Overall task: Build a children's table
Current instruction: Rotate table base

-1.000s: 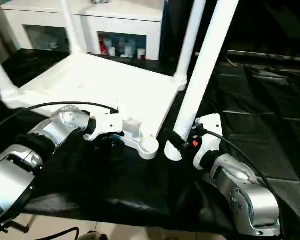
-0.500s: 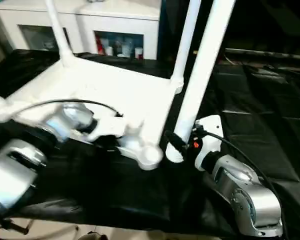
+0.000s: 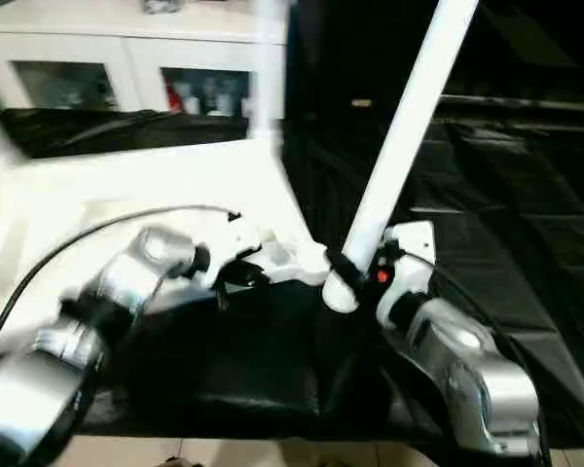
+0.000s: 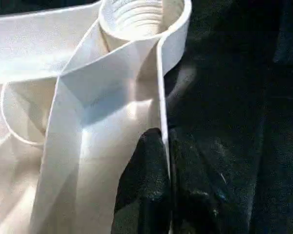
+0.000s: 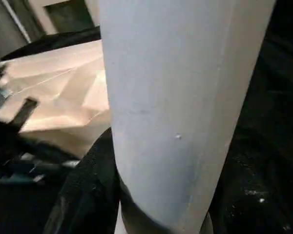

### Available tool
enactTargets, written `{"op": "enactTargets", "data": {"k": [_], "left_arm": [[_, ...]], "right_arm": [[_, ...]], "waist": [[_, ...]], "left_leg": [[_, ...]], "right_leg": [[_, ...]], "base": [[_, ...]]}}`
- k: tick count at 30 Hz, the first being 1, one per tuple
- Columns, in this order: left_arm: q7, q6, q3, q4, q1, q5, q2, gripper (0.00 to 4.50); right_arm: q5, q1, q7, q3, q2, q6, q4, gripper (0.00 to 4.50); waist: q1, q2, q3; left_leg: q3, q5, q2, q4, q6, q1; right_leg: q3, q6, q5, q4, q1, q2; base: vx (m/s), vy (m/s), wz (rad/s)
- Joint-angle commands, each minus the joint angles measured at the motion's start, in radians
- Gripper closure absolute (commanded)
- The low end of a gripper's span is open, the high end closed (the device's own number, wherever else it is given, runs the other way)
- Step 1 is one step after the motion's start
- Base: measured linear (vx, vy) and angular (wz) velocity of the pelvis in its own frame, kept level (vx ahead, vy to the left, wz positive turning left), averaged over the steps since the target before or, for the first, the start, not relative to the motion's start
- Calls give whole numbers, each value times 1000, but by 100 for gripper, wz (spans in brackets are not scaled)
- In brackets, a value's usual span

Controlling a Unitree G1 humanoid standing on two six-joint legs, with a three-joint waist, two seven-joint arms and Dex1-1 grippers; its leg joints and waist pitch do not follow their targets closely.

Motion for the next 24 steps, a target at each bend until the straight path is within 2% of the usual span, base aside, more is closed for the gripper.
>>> {"op": "enactTargets", "data": {"k": [1, 3, 6, 7, 9, 10, 11, 12, 15, 17, 20, 24], "left_arm": [[5, -31, -16, -28, 30, 11, 3, 450], [10, -34, -10, -61, 47, 5, 1, 450], [44, 25, -7, -169, 97, 11, 14, 450], [46, 22, -11, -205, 118, 13, 24, 450], [28, -30, -17, -252, 155, 5, 42, 450], [13, -57, -15, -268, 170, -5, 49, 450], [12, -59, -15, -269, 172, -6, 50, 450], [11, -33, -3, -284, 181, -15, 50, 392], [-3, -4, -1, -313, 190, -25, 55, 384], [-20, 29, -10, -345, 195, -26, 59, 353], [-24, 33, -16, -354, 192, -24, 60, 344], [-32, 13, -26, -313, 152, -9, 60, 344]], "right_arm": [[-5, -22, -12, -14, 5, -25, 6, 259], [-6, -37, -14, -17, 5, -26, 20, 259], [-34, -59, 25, 0, -18, -84, 44, 259], [-46, -64, 18, -1, -16, -106, 49, 259], [-61, -72, 13, -6, -12, -144, 55, 259], [-64, -75, 16, -5, -21, -136, 56, 259], [-64, -76, 16, -5, -22, -135, 56, 259], [-70, -76, 34, 2, -39, -140, 61, 260], [-70, -76, 67, 6, -53, -168, 74, 260], [-66, -76, 84, 0, -57, -179, 90, 260], [-69, -75, 91, 1, -60, -190, 97, 260], [-65, -76, 101, 0, -60, -194, 97, 260]], "waist": [[5, -16, -62], [6, -18, -61], [5, -19, -62], [5, -20, -63], [3, -23, -64], [3, -22, -65], [3, -22, -65], [3, -23, -67], [10, -20, -69], [11, -19, -69], [14, -19, -69], [14, -14, -68]], "left_leg": [[-13, -426, 4, -77, -22, 22], [-13, -420, 5, -79, -22, 20], [-14, -401, 8, -82, -23, 14], [-11, -398, 8, -79, -22, 17], [-10, -377, 8, -80, -17, 11], [-9, -366, 8, -80, -12, 13], [-8, -362, 8, -79, -10, 13], [-6, -347, 7, -78, -6, 13], [-2, -310, 9, -77, 2, 13], [-1, -301, 10, -76, 3, 13], [0, -300, 10, -76, 4, 15], [0, -307, 9, -78, -2, 15]], "right_leg": [[8, -109, -541, -102, 24, -18], [10, -101, -539, -102, 25, -18], [11, -103, -515, -96, 28, -20], [13, -102, -506, -97, 24, -19], [15, -104, -485, -93, 27, -19], [16, -106, -469, -92, 26, -18], [17, -109, -460, -90, 26, -17], [18, -114, -436, -87, 27, -15], [19, -136, -381, -81, 31, -16], [19, -148, -342, -77, 31, -12], [20, -154, -324, -75, 32, -12], [20, -154, -323, -76, 34, -11]], "base": [[0, 0, 0], [0, 0, 0], [0, 0, 0], [0, 0, 0], [0, 0, 0], [0, 0, 0], [0, 0, 0], [0, 0, 0], [0, 0, 0], [0, 0, 0], [0, 0, 0], [0, 0, 0]]}}
